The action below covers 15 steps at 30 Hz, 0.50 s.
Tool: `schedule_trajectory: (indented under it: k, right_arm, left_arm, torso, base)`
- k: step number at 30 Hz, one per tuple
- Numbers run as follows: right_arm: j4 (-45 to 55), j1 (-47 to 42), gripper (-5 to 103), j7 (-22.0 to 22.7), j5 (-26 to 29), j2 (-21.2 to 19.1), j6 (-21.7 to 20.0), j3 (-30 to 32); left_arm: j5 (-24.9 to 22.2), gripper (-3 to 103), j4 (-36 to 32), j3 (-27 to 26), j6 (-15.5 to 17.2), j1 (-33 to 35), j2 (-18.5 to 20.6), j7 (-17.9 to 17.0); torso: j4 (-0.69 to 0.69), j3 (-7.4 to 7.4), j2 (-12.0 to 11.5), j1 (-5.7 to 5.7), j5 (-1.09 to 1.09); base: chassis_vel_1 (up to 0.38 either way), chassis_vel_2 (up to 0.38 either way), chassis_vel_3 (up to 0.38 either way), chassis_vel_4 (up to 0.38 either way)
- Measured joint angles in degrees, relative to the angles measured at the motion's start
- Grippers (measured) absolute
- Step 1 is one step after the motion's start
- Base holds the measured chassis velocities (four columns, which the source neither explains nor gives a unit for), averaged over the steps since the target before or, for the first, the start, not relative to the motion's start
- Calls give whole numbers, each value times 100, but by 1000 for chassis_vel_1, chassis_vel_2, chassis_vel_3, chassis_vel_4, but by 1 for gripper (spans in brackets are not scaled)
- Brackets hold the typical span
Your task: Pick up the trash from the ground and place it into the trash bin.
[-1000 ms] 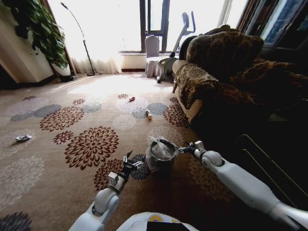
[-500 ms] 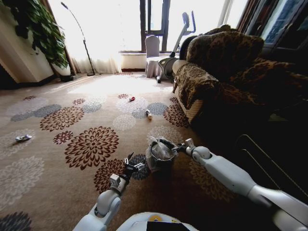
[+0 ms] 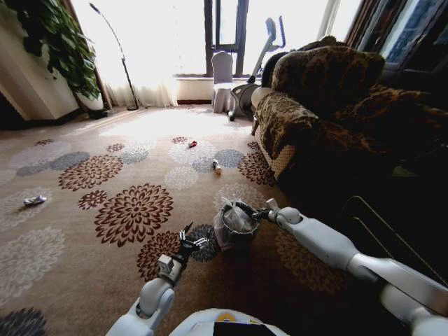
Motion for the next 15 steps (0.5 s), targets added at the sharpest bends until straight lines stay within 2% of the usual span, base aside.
schedule_trajectory:
  k: [3,4,6,13,15]
  right_arm:
    - [93,19,12,2,59,-29,-39,-9]
    - [93,19,12,2,59,-29,-39,-9]
    - [185,29,3,11,131,-58,-77,-27]
    - [382,20,0,136,251,-132,-113,-23]
    - [520,-43,0,297,346,-156,-64,73]
  left_arm:
    - [16,96,-2,8,-11,20,-22,-9]
    - [16,96,-2,8,-11,20,-22,-9]
    - [18,96,-10,6,-24,25,-33,-22]
    - [-17,96,-40,-5,-131,39,-31,-58]
    - [-25,96,-40,-15,-165,31,-23,-80]
  torso:
    - [2,2,-1,0,2]
    - [2,2,-1,0,2]
    - [1,2,0,0,2]
    - [0,2,-1,1,-1]
    - [0,2,-1,1,0]
  base:
    - [0,0,0,0]
    - [0,0,0,0]
    - [0,0,0,0]
    - [0,0,0,0]
    - [0,0,0,0]
